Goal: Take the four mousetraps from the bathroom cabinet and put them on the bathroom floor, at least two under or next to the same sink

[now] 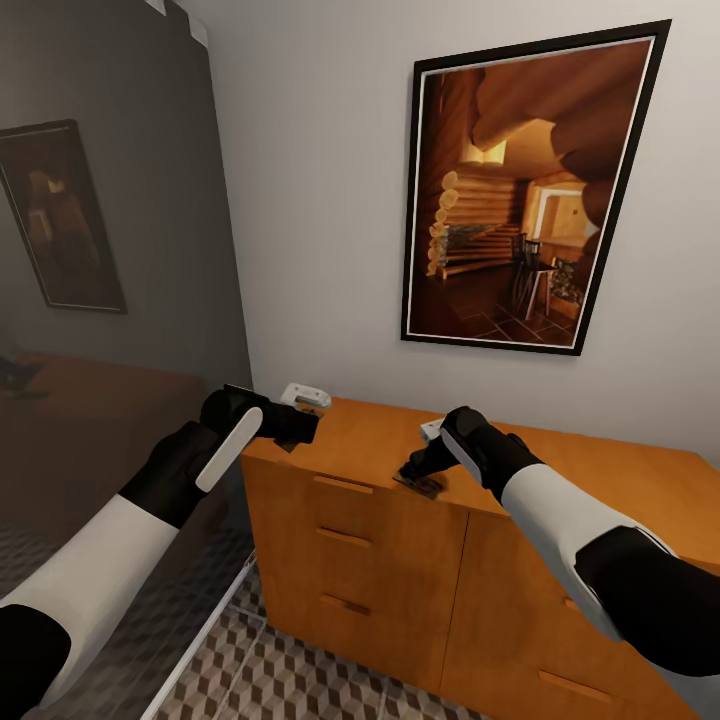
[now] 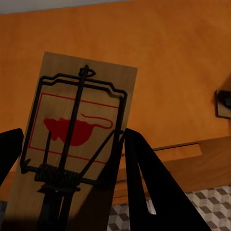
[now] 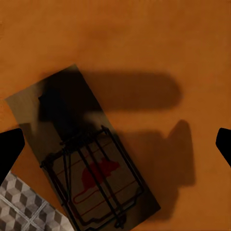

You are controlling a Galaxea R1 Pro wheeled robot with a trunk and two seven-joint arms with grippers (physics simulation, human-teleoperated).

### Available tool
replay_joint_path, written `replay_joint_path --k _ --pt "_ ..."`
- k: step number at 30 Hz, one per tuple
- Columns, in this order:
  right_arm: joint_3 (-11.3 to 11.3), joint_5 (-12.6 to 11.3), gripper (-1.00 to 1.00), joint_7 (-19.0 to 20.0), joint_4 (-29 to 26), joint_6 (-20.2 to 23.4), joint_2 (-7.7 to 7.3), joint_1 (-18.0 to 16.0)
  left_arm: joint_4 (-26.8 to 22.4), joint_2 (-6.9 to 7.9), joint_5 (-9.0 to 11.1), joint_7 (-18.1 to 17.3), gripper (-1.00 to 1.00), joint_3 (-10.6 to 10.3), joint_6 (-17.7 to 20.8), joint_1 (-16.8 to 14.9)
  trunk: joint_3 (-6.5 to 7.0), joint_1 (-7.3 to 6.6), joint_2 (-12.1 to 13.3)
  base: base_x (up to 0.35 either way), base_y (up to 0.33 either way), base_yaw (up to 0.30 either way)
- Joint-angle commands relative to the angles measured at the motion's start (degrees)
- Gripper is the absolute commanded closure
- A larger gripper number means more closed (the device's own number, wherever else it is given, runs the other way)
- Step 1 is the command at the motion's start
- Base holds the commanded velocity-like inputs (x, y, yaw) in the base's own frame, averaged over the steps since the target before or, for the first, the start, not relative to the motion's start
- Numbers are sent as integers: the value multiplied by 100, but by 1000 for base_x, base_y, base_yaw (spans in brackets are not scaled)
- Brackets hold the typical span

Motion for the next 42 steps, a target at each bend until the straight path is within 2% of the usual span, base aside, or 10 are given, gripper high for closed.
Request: replay_joint_path --k 1,16,28,42 --pt "36 -33 -100 -1 -2 16 -4 -8 -5 5 -26 -13 100 -12 15 -5 -7 0 -4 0 0 0" --pt "16 -68 -100 47 9 13 -7 -8 -14 5 -26 -13 100 -13 15 -4 -7 0 -4 0 0 0" --pt "26 -69 -100 511 25 19 -31 -8 -14 5 -26 -13 100 -13 15 -7 -7 0 -4 0 0 0" --pt "21 -63 -100 596 25 12 -33 -8 -14 5 -26 -13 100 -13 15 -7 -7 0 -4 0 0 0"
